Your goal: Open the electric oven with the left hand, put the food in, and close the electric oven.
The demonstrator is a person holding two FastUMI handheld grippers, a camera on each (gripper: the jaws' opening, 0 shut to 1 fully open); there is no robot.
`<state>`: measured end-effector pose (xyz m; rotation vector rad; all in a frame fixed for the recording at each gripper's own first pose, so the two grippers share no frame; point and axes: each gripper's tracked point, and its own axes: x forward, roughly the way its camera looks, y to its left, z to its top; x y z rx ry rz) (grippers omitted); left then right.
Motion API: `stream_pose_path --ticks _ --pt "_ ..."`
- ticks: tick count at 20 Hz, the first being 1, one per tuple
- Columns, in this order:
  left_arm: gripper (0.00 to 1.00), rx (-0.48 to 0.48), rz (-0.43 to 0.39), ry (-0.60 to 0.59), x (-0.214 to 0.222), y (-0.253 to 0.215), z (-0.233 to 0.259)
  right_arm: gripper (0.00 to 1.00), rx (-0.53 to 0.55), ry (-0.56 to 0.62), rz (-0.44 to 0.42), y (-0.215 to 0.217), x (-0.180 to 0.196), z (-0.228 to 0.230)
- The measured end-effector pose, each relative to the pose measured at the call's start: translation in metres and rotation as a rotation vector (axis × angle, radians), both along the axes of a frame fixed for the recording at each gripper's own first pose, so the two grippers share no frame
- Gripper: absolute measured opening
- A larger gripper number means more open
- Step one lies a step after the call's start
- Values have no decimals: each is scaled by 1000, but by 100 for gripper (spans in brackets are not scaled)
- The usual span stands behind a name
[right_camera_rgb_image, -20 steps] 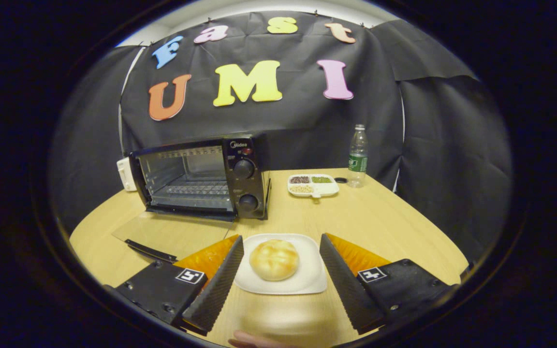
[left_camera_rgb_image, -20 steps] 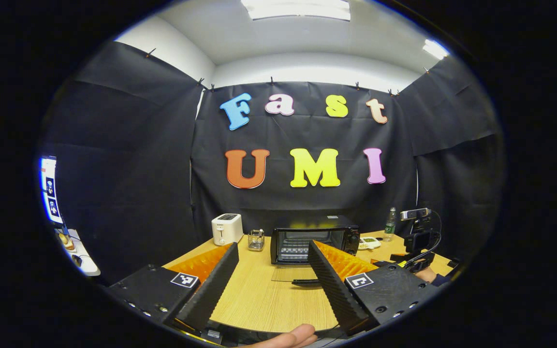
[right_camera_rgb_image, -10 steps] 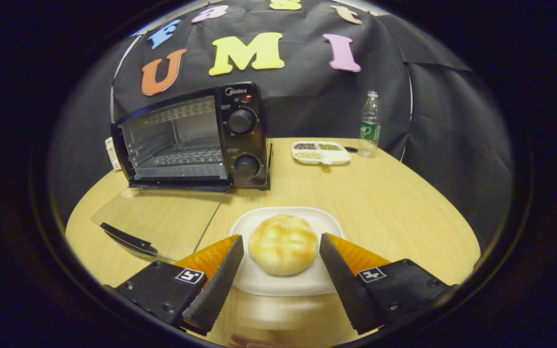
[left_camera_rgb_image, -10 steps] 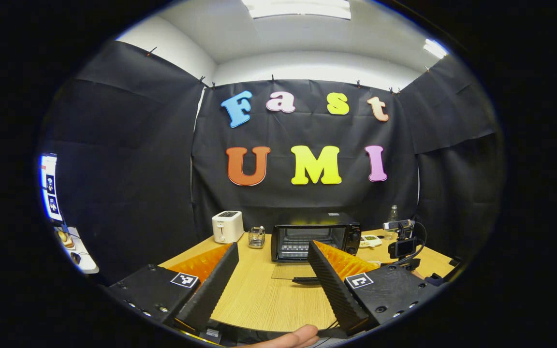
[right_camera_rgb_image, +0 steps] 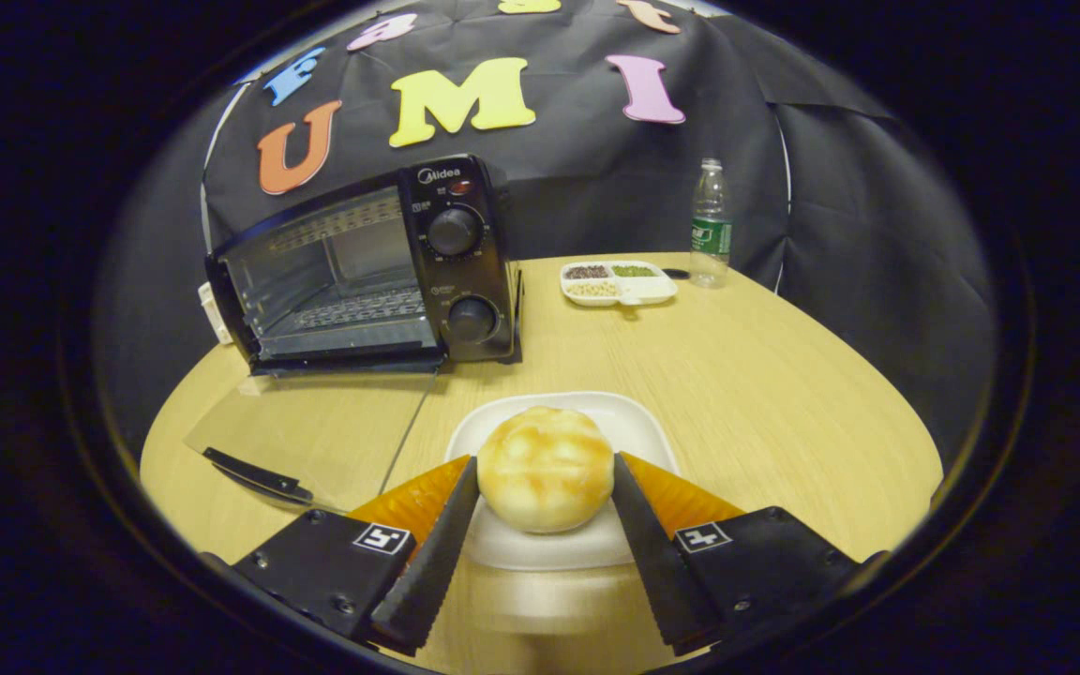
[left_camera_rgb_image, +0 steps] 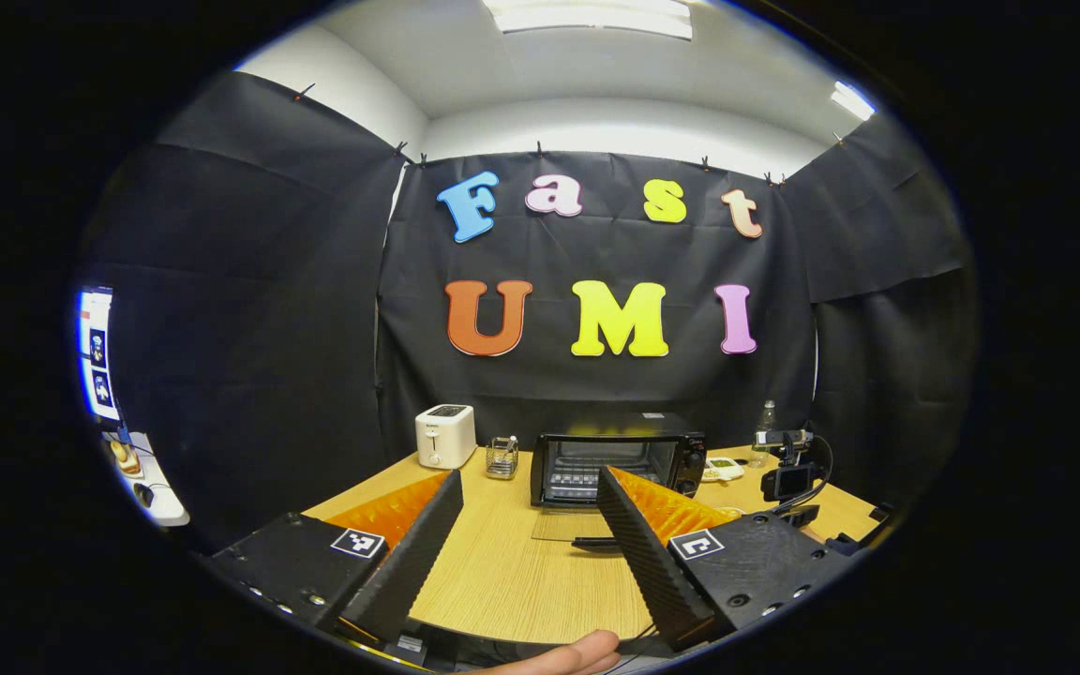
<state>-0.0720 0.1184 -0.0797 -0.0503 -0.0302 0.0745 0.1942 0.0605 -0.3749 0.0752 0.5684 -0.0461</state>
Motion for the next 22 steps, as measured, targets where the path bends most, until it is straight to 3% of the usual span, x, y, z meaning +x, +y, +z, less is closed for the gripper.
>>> stream_pose_path --ticks 5,10,13,16,22 --pt "94 -4 -10 -8 1 0 1 87 58 -63 42 34 -16 35" --pt "94 5 6 -12 0 4 1 87 293 -196 111 95 -13 80" --pt "95 -1 15 -19 2 6 4 86 433 -283 69 117 0 98" --pt "95 -2 16 -15 8 8 4 86 592 -276 28 149 21 102" --pt "95 0 33 46 38 17 -11 85 665 -257 -41 197 85 94"
